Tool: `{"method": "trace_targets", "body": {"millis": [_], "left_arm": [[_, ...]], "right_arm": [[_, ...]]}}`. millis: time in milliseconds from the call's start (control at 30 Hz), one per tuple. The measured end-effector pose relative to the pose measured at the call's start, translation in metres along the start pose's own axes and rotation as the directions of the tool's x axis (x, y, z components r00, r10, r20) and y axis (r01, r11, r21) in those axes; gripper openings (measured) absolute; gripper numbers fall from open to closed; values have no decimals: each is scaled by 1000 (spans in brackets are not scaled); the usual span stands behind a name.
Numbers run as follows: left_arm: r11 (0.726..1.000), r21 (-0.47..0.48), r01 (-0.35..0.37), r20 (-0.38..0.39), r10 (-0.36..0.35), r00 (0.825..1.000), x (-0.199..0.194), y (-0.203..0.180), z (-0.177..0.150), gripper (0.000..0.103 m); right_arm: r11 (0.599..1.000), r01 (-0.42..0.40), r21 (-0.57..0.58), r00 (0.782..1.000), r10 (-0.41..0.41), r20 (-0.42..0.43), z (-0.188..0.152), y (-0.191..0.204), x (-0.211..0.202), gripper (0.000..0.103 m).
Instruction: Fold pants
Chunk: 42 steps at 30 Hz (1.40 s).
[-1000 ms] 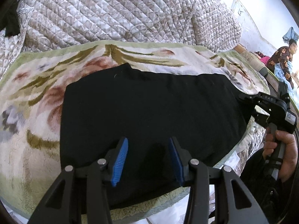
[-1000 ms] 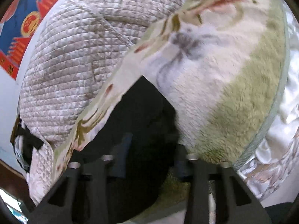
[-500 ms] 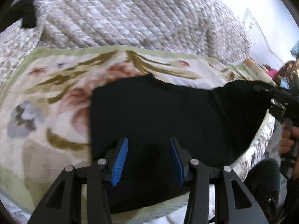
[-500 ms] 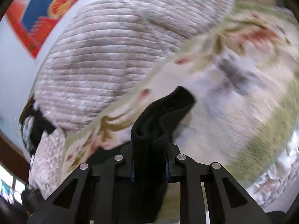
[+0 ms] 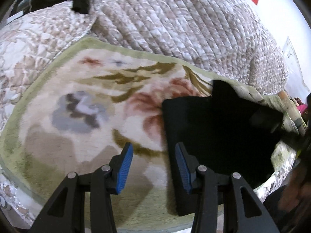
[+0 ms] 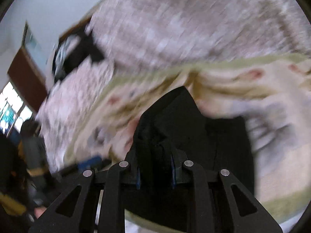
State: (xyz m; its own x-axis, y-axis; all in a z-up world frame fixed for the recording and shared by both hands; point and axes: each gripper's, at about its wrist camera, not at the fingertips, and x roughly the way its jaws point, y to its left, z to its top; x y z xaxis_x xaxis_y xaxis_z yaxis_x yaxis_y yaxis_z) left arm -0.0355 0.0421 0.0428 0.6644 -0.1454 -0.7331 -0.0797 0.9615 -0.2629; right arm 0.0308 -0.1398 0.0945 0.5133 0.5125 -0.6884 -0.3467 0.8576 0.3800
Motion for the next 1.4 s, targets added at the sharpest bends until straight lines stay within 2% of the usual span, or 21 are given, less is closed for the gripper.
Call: {"method": "trace_targets", "body": {"millis": [100,333,467,600,667,700,767,900,967,1033,1100,1133,1167,1200,1233,1300,1333,1367,1400], "left_arm": [[999,-28,-16,-3,16,1000,-2,10,0,47],[993,-106,-44,-17,42,999,2,33,3,47],[990,-132,-52,-5,52,999,-3,43,3,47],[992,-123,-39,11,41,999,-8,42,2,47],[993,-116,-30,13,32,999,-9,39,3,47],[993,-114,-29,14,31,999,-9,38,3,47],[993,-115,-32,20,35,999,-11,39,4,47],[991,-127,-35,25,39,999,-13,43,5,47],[991,-127,-34,27,38,999,-13,42,6,47],[993,-118,-23,31,27,999,-14,38,6,47],[995,-98,-12,38,15,999,-14,32,6,47],[996,-86,-4,40,8,999,-14,28,7,47],[997,-76,1,41,2,999,-14,24,8,47],[998,-68,6,40,-4,999,-14,21,9,47],[998,-60,16,40,-13,999,-13,16,11,47],[999,-39,33,43,-32,999,-14,6,15,47],[999,-29,40,45,-39,998,-14,1,18,47],[999,-19,51,44,-50,998,-15,-4,21,47],[998,-8,65,43,-65,997,-15,-10,25,47]], "right_arm": [[999,10,-47,996,-14,-82,-20,13,33,21],[996,29,-85,999,-30,-14,-12,32,18,21],[988,40,-149,994,-54,-95,-35,44,41,22],[973,68,-219,994,-85,-72,-39,58,36,22],[970,63,-234,992,-88,-94,-43,57,43,27],[971,54,-234,992,-78,-94,-45,56,45,30],[976,14,-219,997,-31,-77,-47,60,38,48],[969,-146,-198,988,133,-78,-50,70,14,52],[962,-160,-223,987,157,-32,-52,72,-1,52],[973,-147,-175,986,158,50,-55,55,-19,52],[992,-73,-100,991,84,106,-59,31,-26,45],[998,-14,-57,994,20,106,-61,17,-26,26],[998,55,-11,996,-54,71,-63,2,-19,17],[995,99,16,995,-99,7,-67,-10,-7,17],[995,100,28,994,-99,-56,-74,-18,6,12],[999,49,8,997,-49,-51,-77,-11,4,12],[1000,-23,3,997,24,-77,-75,-5,4,11],[998,-63,8,994,63,-88,-73,-1,4,11],[998,-64,-1,994,63,-92,-69,0,2,12]]}}
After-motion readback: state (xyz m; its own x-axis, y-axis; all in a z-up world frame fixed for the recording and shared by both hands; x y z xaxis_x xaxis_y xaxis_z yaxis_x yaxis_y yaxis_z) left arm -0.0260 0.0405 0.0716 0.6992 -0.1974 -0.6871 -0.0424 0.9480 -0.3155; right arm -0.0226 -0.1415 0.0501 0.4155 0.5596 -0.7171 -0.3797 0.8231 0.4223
